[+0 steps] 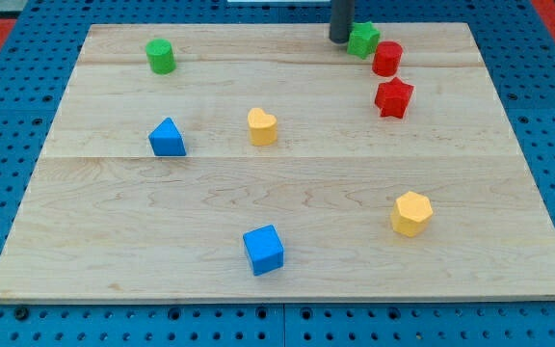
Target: Keep arm at center top of the board
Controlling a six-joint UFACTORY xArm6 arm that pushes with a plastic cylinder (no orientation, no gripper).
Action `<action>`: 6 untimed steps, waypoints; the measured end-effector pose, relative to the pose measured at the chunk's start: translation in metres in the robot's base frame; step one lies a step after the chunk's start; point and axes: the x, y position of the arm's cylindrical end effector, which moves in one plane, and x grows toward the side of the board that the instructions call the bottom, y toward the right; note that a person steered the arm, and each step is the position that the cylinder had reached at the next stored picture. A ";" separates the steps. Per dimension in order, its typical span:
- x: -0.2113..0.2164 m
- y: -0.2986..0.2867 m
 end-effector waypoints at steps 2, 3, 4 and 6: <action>-0.006 0.018; -0.006 0.027; -0.014 0.012; -0.025 -0.174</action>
